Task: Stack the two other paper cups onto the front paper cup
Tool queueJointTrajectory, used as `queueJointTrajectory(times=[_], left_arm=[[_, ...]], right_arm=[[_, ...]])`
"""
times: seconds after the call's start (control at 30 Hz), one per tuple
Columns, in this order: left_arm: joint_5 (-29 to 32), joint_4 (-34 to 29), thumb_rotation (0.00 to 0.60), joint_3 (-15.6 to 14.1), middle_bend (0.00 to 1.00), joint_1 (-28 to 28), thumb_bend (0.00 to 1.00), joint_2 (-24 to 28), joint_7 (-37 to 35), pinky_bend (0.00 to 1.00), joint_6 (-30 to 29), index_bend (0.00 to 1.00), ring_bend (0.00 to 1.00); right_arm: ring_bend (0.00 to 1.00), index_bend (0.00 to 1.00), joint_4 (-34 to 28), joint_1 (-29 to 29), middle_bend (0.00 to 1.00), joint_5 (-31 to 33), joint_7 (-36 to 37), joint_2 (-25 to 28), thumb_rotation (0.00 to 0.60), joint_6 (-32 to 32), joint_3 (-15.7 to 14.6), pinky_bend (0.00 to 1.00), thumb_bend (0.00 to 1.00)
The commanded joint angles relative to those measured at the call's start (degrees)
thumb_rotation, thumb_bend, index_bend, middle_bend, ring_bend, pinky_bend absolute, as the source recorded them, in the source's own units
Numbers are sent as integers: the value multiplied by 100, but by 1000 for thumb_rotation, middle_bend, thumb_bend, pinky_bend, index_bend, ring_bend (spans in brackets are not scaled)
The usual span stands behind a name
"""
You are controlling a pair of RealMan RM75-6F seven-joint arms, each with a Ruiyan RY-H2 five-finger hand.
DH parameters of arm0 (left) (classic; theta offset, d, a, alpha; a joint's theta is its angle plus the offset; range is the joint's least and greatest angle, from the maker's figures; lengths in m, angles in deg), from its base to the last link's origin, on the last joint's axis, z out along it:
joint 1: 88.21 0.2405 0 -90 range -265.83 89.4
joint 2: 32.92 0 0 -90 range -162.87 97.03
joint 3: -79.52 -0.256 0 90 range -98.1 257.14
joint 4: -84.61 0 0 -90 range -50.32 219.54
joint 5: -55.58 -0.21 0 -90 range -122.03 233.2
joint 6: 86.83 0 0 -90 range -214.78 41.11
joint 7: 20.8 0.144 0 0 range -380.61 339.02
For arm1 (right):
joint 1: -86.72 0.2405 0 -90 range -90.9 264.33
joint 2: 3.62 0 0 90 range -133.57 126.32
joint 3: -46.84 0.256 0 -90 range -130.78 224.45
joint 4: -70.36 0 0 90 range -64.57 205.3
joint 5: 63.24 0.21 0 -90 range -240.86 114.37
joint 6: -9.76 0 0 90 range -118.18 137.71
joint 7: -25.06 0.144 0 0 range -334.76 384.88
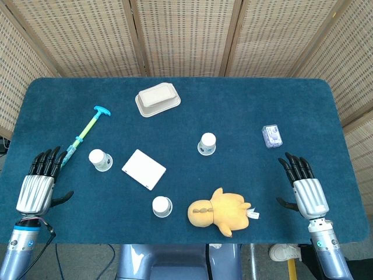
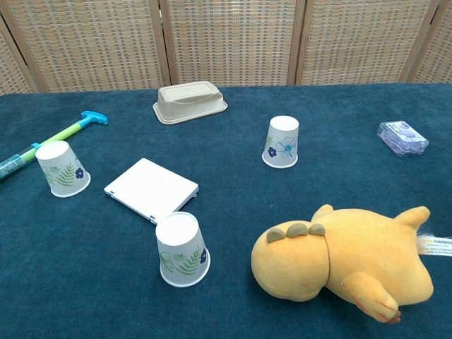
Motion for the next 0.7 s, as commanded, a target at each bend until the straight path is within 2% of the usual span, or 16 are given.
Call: queueJointTrajectory(times=[0.03, 0.7], left_arm=[[4, -8, 600, 2, 0, 0, 0, 3, 11, 59, 0, 0, 0], [66, 7, 600, 26, 0, -36, 1, -6, -28, 59, 82, 0, 0]], right_arm=[[0, 0, -3, 4, 0, -9, -5, 2, 600, -11, -6, 0, 175], [0, 0, -100, 35, 0, 111, 41, 68, 600, -195, 7, 0, 175]])
